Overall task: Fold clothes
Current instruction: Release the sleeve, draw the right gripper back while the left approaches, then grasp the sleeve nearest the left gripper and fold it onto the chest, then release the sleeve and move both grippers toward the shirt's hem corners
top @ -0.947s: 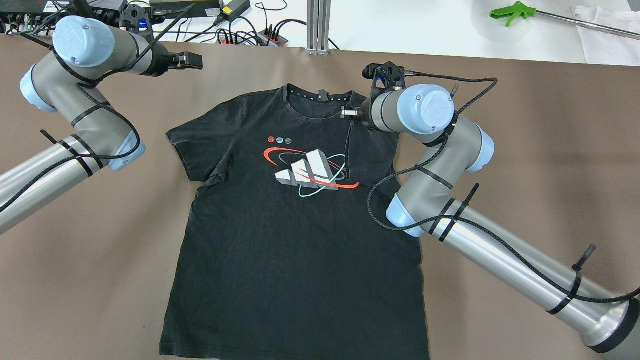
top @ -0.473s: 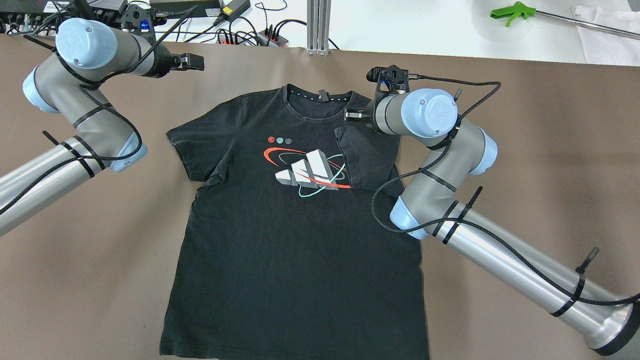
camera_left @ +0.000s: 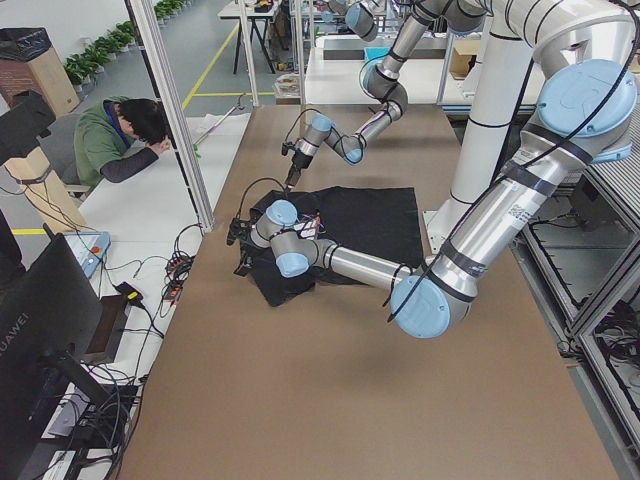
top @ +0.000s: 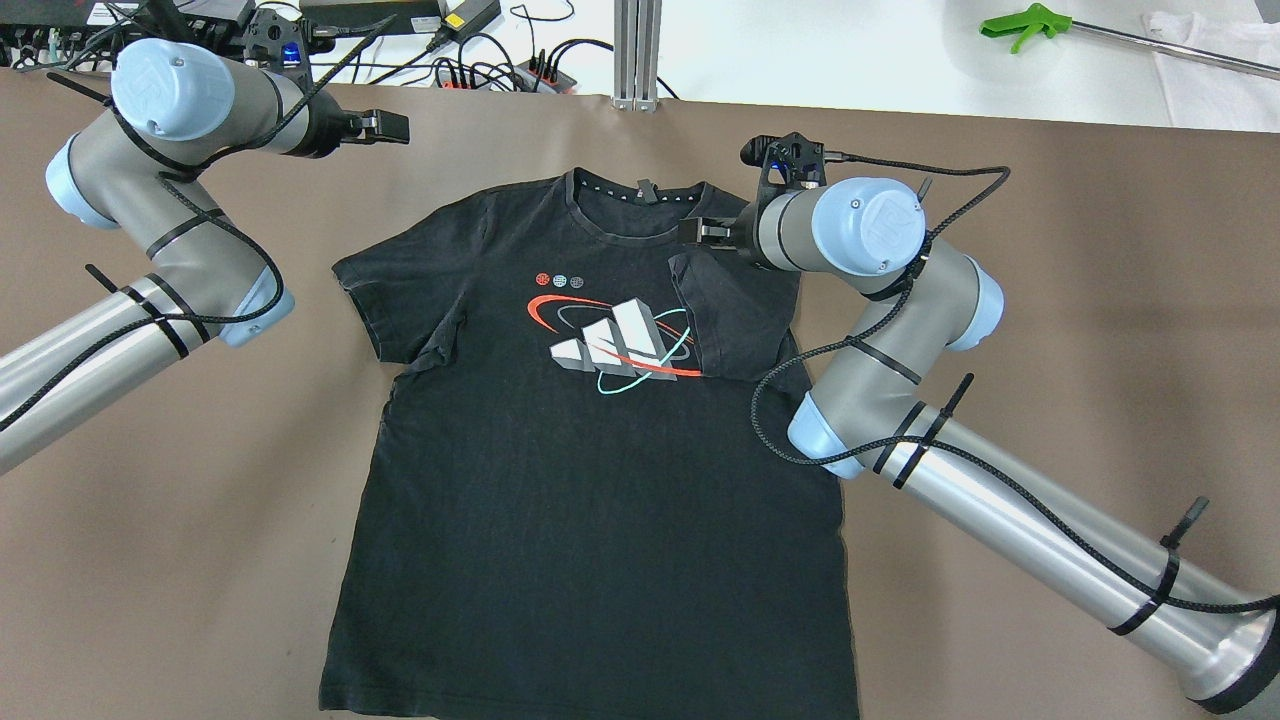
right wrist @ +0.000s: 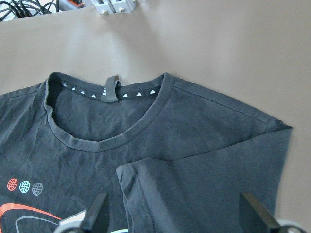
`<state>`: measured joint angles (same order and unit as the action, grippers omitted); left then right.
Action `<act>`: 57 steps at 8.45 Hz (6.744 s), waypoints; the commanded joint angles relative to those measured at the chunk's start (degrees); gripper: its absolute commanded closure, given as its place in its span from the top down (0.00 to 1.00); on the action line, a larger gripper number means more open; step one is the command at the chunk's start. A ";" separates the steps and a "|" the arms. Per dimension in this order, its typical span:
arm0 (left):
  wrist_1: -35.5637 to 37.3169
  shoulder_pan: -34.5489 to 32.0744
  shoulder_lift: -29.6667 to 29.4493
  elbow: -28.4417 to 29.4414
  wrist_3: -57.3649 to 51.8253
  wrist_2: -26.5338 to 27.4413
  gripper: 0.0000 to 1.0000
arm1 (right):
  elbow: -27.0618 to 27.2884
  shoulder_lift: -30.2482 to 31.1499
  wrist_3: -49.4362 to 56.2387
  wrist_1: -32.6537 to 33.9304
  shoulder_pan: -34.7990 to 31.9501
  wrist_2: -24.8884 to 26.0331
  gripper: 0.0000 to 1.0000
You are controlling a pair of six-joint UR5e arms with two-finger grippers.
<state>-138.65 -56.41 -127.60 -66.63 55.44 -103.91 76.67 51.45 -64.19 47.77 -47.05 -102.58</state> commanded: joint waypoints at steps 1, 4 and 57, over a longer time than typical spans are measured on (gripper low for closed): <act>-0.13 2.44 4.45 -2.00 -4.64 0.02 1.00 | 5.05 5.92 -0.05 0.39 -4.96 -7.17 0.94; -0.13 3.85 11.03 -7.79 -4.64 -0.33 1.00 | 10.59 14.26 4.40 0.56 -11.20 -15.26 0.94; 15.60 17.62 28.26 -47.68 33.04 0.96 1.00 | 35.04 37.99 -10.49 -1.91 0.01 -26.62 0.94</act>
<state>-123.38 -43.13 -104.91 -106.01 81.57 -106.17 110.33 84.47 -67.78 55.11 -51.65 -128.83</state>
